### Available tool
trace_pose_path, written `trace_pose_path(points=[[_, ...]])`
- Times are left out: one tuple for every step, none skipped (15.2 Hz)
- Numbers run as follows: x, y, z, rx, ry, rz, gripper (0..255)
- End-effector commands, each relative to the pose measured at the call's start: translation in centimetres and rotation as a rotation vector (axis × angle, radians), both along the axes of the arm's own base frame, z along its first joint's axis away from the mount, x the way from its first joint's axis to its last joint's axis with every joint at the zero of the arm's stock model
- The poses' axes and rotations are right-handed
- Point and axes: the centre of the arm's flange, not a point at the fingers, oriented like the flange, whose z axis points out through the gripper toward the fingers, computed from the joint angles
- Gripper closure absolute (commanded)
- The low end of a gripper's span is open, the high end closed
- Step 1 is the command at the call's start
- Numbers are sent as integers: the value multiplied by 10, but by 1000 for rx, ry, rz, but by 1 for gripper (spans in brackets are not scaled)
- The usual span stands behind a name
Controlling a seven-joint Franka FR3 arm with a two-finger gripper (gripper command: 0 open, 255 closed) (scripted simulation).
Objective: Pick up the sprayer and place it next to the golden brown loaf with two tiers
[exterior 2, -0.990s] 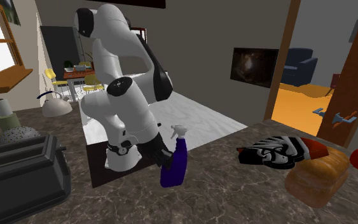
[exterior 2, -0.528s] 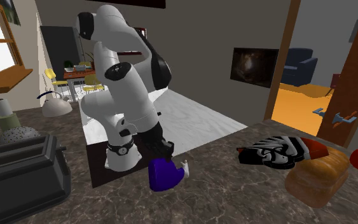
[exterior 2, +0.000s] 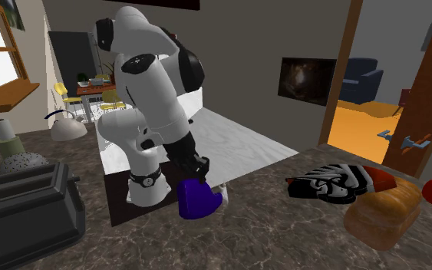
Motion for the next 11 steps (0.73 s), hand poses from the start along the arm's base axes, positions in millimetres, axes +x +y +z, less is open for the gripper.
trace_pose_path(points=[[0, 0, 11, 0, 0, 0, 255], [0, 0, 17, 0, 0, 0, 255], [0, 0, 22, 0, 0, 0, 255], [0, 0, 27, 0, 0, 0, 255], [0, 0, 32, 0, 0, 0, 255], [0, 0, 38, 0, 0, 0, 255], [0, 0, 43, 0, 0, 0, 255], [0, 0, 48, 0, 0, 0, 255], [0, 0, 53, 0, 0, 0, 255], [0, 0, 59, 0, 0, 0, 255], [0, 0, 64, 0, 0, 0, 255]])
